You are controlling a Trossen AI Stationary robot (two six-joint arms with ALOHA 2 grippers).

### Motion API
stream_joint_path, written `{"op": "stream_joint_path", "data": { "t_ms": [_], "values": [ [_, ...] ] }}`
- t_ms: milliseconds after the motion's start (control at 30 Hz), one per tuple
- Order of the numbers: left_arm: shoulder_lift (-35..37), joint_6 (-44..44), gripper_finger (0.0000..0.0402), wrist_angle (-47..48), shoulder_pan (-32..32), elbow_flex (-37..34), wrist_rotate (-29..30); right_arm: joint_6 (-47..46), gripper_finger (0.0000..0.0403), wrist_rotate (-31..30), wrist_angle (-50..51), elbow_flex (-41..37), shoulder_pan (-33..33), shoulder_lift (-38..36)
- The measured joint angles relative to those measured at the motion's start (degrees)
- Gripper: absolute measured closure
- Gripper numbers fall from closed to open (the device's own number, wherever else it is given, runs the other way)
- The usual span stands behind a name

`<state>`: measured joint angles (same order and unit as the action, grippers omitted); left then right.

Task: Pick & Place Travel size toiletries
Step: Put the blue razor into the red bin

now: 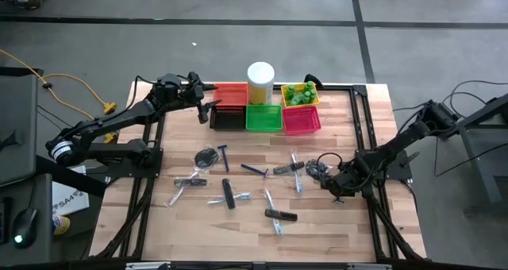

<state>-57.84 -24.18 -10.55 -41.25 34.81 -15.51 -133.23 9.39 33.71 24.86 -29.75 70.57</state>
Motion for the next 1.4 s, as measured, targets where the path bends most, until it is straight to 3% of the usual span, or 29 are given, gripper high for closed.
{"op": "stream_joint_path", "data": {
  "t_ms": [267, 500, 667, 833, 933, 1167, 1400],
  "values": [
    [0.24, -0.95, 0.0172, 0.0, 0.0, 0.0, 0.05, 0.04, 0.0376, -1.08, -0.26, -0.41, 0.0, -3.98],
    [0.39, -1.05, 0.0172, -3.28, 0.0, 0.0, 0.39, 1.47, 0.0377, -6.31, 0.3, -0.29, 1.37, -12.57],
    [0.39, -1.07, 0.0172, -3.61, 0.0, 0.0, 0.39, 7.5, 0.0377, -13.3, 1.79, 0.88, 4.2, -18.36],
    [0.39, -1.07, 0.0172, -3.61, 0.0, 0.0, 0.59, 22.17, 0.0377, -24.1, 3.3, 3.23, 12.37, -22.74],
    [0.39, -0.09, 0.0172, -4.01, 0.0, 0.0, 0.59, 34.45, 0.0377, -25.82, 3.4, 4.86, 20.12, -23.82],
    [0.39, 4.56, 0.0172, -7.18, 0.0, 0.0, 0.57, 70.21, 0.0377, -20.45, -0.22, 10.43, 40.03, -21.13],
    [0.39, 9.32, 0.0172, -8.52, 0.0, 0.0, 0.64, 100.42, 0.0377, -10.51, -3.58, 16.94, 55.48, -11.38]
  ]
}}
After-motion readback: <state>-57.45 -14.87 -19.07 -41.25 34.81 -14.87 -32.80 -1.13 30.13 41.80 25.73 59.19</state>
